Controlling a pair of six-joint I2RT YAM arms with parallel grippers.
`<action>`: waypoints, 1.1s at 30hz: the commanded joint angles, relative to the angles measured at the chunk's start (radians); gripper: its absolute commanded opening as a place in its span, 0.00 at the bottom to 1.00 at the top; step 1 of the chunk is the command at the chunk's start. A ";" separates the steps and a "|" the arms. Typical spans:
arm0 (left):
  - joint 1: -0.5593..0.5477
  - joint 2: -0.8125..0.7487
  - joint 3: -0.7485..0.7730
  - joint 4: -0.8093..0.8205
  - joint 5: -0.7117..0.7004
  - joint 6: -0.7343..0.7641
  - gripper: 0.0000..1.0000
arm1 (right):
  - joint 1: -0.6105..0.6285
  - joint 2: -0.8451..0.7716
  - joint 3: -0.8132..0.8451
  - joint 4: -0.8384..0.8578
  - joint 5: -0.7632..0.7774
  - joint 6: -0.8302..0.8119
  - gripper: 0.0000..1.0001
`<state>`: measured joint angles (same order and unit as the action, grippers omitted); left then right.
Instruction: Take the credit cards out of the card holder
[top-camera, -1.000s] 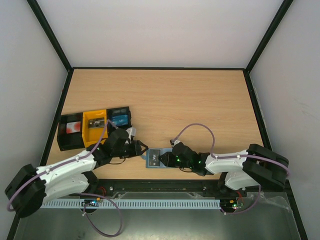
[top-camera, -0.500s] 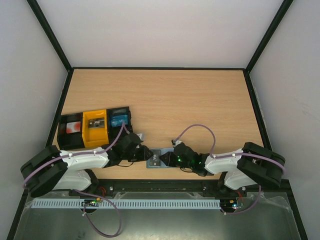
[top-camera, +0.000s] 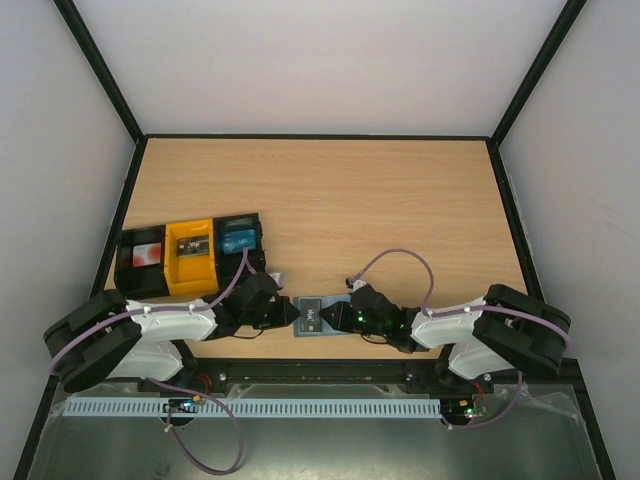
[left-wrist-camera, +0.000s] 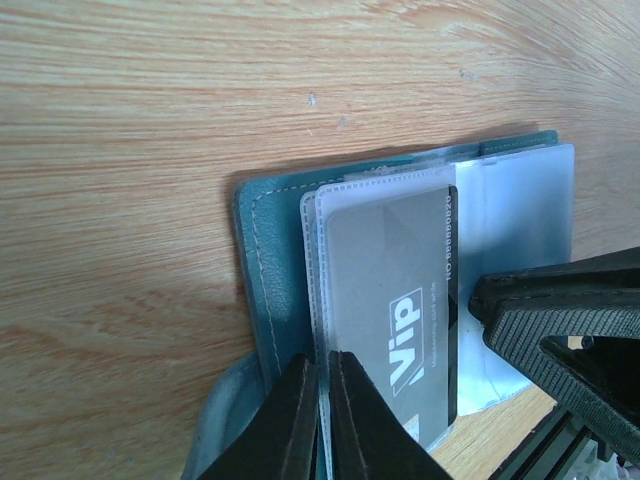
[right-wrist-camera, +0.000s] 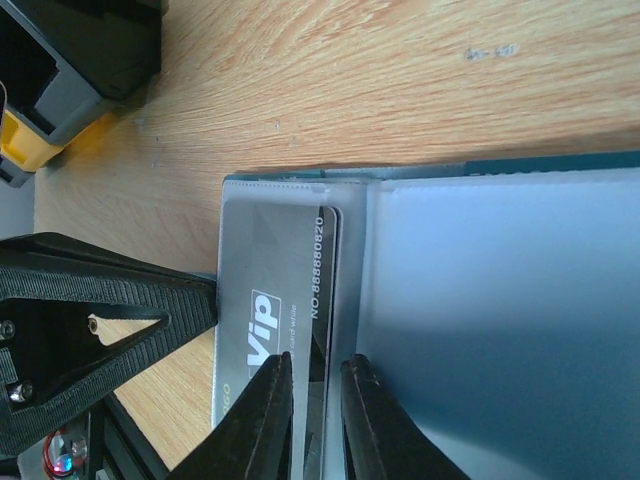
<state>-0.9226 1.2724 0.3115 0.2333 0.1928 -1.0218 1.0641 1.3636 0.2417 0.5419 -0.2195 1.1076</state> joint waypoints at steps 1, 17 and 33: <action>-0.006 0.013 -0.021 0.033 -0.013 0.005 0.07 | -0.007 0.012 -0.012 0.037 0.005 0.010 0.15; -0.006 0.029 -0.031 0.030 -0.012 -0.003 0.03 | -0.008 0.065 0.015 0.055 -0.003 0.025 0.13; -0.013 0.033 -0.040 0.039 -0.030 0.002 0.03 | -0.007 0.102 0.035 0.089 0.008 0.005 0.14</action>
<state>-0.9268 1.2984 0.2958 0.2909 0.1852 -1.0252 1.0595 1.4460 0.2592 0.6136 -0.2253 1.1282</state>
